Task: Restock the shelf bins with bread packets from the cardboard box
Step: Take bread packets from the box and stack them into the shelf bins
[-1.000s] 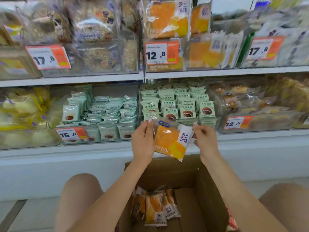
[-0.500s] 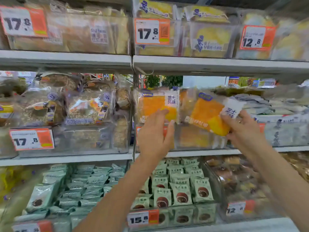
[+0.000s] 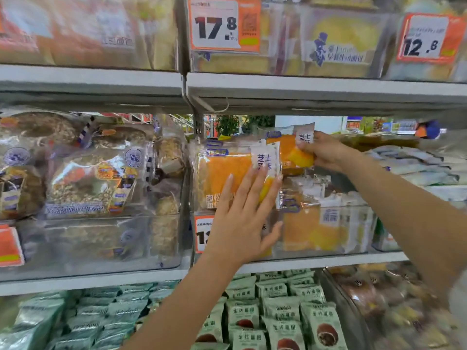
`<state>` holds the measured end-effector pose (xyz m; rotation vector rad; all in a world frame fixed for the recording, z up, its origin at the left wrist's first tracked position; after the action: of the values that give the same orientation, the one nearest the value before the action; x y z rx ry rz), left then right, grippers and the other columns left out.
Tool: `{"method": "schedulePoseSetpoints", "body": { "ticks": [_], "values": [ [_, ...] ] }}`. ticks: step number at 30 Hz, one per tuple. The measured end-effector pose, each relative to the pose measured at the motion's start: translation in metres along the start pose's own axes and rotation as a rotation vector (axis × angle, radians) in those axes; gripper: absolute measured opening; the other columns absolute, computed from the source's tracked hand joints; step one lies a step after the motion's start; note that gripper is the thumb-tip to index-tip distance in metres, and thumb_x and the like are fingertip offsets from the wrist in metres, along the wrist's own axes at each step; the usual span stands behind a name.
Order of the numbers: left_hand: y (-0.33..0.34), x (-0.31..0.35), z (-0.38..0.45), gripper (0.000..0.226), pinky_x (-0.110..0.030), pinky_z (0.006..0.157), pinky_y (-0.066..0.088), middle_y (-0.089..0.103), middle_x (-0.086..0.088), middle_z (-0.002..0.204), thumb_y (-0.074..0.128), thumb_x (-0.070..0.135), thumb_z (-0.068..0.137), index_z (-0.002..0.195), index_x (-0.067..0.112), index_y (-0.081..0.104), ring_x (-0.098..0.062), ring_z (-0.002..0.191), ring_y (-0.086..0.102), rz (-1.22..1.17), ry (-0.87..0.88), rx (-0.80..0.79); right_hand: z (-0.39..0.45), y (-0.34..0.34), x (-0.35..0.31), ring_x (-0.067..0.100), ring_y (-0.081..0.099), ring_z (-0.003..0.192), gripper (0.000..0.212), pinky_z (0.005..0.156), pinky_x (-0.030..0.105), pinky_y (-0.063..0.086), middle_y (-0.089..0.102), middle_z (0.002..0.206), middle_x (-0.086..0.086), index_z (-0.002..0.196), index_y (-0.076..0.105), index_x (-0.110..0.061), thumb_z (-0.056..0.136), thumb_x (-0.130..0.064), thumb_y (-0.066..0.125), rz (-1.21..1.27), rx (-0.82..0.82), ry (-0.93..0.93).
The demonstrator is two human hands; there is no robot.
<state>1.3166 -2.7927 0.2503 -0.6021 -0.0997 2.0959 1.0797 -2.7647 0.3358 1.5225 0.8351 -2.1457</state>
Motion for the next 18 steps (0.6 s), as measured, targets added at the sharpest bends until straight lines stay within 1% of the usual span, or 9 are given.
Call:
{"method": "schedulePoseSetpoints", "body": {
  "ticks": [2, 5, 9, 11, 13, 15, 16, 18],
  "values": [
    [0.001, -0.001, 0.000, 0.068, -0.053, 0.114, 0.018, 0.027, -0.014, 0.153, 0.036, 0.054, 0.092, 0.147, 0.015, 0.034, -0.030, 0.143, 0.023, 0.016, 0.007, -0.009, 0.010, -0.005, 0.013, 0.024, 0.054, 0.109, 0.050, 0.085, 0.036, 0.048, 0.051, 0.135, 0.009, 0.138, 0.039, -0.012, 0.092, -0.015, 0.058, 0.000, 0.000, 0.055],
    [0.002, -0.001, 0.002, 0.068, -0.053, 0.115, 0.018, 0.028, -0.014, 0.153, 0.035, 0.055, 0.092, 0.147, 0.014, 0.034, -0.031, 0.143, 0.023, 0.022, 0.010, -0.017, 0.018, -0.017, 0.026, 0.029, 0.050, 0.119, 0.053, 0.084, 0.038, 0.047, 0.048, 0.137, 0.010, 0.140, 0.037, -0.012, 0.091, -0.015, 0.059, -0.060, 0.081, 0.096],
    [0.003, -0.001, 0.000, 0.069, -0.053, 0.115, 0.016, 0.028, -0.014, 0.153, 0.033, 0.055, 0.092, 0.147, 0.014, 0.034, -0.030, 0.143, 0.022, 0.031, 0.013, -0.024, 0.022, -0.017, 0.032, 0.031, 0.049, 0.121, 0.058, 0.084, 0.038, 0.048, 0.047, 0.138, 0.010, 0.142, 0.032, -0.015, 0.091, -0.018, 0.059, -0.133, 0.090, 0.096],
    [0.002, -0.001, 0.001, 0.069, -0.053, 0.115, 0.016, 0.028, -0.014, 0.153, 0.032, 0.056, 0.092, 0.147, 0.014, 0.035, -0.030, 0.143, 0.022, 0.038, 0.011, -0.026, 0.021, -0.012, 0.029, 0.031, 0.047, 0.124, 0.061, 0.089, 0.039, 0.046, 0.044, 0.139, 0.006, 0.144, 0.026, -0.014, 0.093, -0.029, 0.057, -0.307, 0.104, 0.040],
    [0.002, 0.000, 0.002, 0.069, -0.053, 0.115, 0.015, 0.028, -0.014, 0.153, 0.034, 0.056, 0.091, 0.146, 0.014, 0.036, -0.031, 0.143, 0.023, 0.038, 0.010, -0.028, 0.021, -0.006, 0.024, 0.033, 0.046, 0.125, 0.063, 0.096, 0.042, 0.043, 0.042, 0.142, 0.011, 0.144, 0.023, -0.012, 0.095, -0.038, 0.052, -0.510, 0.141, -0.042],
    [0.002, 0.000, 0.002, 0.070, -0.053, 0.115, 0.016, 0.029, -0.014, 0.153, 0.036, 0.056, 0.090, 0.146, 0.014, 0.037, -0.031, 0.143, 0.023, 0.036, 0.011, -0.026, 0.020, -0.003, 0.021, 0.036, 0.048, 0.122, 0.064, 0.092, 0.042, 0.043, 0.043, 0.141, 0.018, 0.144, 0.019, -0.009, 0.096, -0.038, 0.049, -0.592, 0.173, -0.065],
    [0.001, 0.000, 0.001, 0.070, -0.053, 0.115, 0.016, 0.029, -0.014, 0.153, 0.037, 0.056, 0.090, 0.146, 0.014, 0.037, -0.031, 0.143, 0.024, 0.037, 0.012, -0.025, 0.021, -0.002, 0.022, 0.038, 0.048, 0.122, 0.067, 0.092, 0.042, 0.043, 0.040, 0.141, 0.021, 0.145, 0.013, -0.008, 0.096, -0.038, 0.049, -0.607, 0.189, -0.052],
    [0.001, 0.000, 0.002, 0.070, -0.053, 0.115, 0.017, 0.030, -0.014, 0.152, 0.035, 0.056, 0.090, 0.146, 0.014, 0.037, -0.031, 0.143, 0.024, 0.040, 0.010, -0.022, 0.022, -0.004, 0.026, 0.042, 0.043, 0.127, 0.076, 0.099, 0.046, 0.039, 0.031, 0.146, 0.025, 0.146, 0.001, -0.010, 0.096, -0.038, 0.050, -0.636, 0.235, -0.005]
  ]
}}
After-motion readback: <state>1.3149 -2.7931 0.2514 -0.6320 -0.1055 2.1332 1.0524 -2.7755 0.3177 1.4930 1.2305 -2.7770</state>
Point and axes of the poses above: each hand's wrist, its own z-axis towards the middle knuckle, its own y-axis out of the palm, x = y × z, the point moved 7 cm from there along z, towards the middle knuckle
